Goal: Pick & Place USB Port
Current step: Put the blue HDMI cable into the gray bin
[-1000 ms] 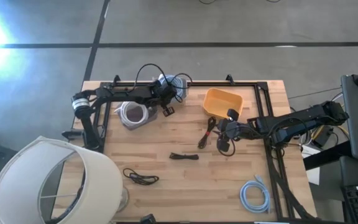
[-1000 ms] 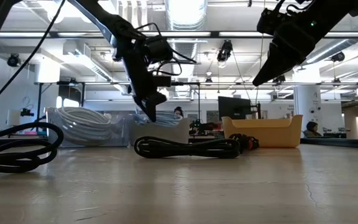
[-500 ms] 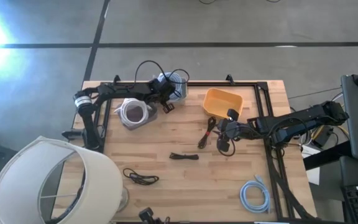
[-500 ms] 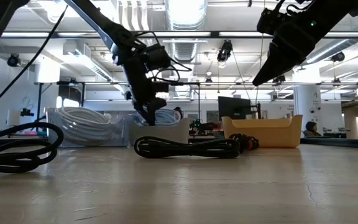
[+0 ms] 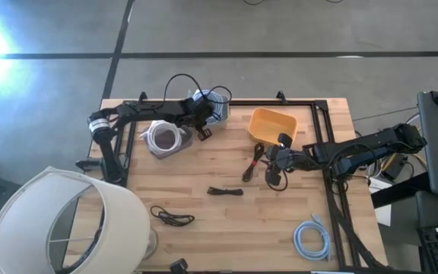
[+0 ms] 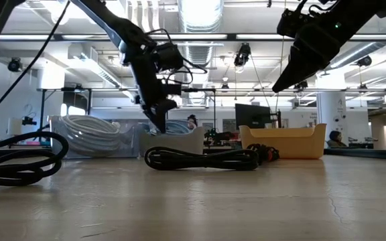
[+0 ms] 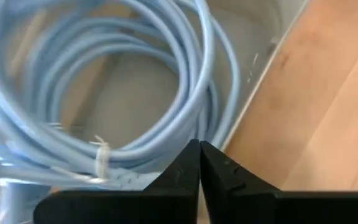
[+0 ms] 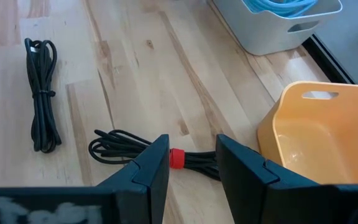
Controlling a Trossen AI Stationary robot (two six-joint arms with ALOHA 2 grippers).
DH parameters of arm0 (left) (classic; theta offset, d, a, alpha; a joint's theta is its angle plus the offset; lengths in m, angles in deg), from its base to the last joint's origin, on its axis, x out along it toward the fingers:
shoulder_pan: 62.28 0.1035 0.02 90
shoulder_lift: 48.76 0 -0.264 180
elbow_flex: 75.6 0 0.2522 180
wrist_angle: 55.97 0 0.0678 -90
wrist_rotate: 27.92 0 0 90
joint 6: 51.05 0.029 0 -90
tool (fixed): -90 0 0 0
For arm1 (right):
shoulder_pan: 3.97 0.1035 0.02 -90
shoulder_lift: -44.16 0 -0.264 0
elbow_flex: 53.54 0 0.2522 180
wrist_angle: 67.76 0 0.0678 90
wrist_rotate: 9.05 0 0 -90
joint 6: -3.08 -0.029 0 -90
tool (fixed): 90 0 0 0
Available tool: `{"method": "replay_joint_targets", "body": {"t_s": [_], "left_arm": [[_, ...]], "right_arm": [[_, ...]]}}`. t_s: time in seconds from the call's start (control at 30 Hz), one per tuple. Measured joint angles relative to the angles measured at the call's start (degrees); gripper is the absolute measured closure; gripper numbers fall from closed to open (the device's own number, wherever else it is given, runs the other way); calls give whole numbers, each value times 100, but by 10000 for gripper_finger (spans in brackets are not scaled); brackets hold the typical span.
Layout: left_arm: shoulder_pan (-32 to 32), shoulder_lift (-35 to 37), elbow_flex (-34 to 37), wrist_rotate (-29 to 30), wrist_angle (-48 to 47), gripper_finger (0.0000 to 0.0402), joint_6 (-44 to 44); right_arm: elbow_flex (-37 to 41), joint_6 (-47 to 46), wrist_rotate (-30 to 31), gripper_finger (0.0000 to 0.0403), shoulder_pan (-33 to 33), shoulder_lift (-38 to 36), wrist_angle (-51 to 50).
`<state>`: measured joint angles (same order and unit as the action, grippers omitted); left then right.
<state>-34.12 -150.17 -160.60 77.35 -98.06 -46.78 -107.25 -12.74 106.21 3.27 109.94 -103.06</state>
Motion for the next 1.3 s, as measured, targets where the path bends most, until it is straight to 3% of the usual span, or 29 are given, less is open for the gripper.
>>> {"method": "replay_joint_targets", "body": {"t_s": [0.2, 0.4, 0.67, 0.83, 1.03, 1.3], "left_arm": [[-14, 147, -128, 277, -163, 327, -7], [-286, 309, -184, 151, -170, 275, -179], [-761, 861, -112, 414, 181, 282, -269], [-1294, 1285, 313, 394, 907, 289, -318], [-2100, 1595, 1294, 375, 2418, 290, -410], [-2549, 1814, 1966, 418, 3259, 290, -451]], "right_arm": [[0, -52, -33, 278, 2, 0, -2], [-20, -71, -143, 278, 205, 0, -39], [-259, -790, -1298, 278, 904, -2, -408], [-439, -2054, -1834, 278, 1553, -2, -1560], [-594, -3541, -2415, 278, 2379, -2, -2898], [-292, -4841, -3008, 278, 3376, -2, -2901]]}}
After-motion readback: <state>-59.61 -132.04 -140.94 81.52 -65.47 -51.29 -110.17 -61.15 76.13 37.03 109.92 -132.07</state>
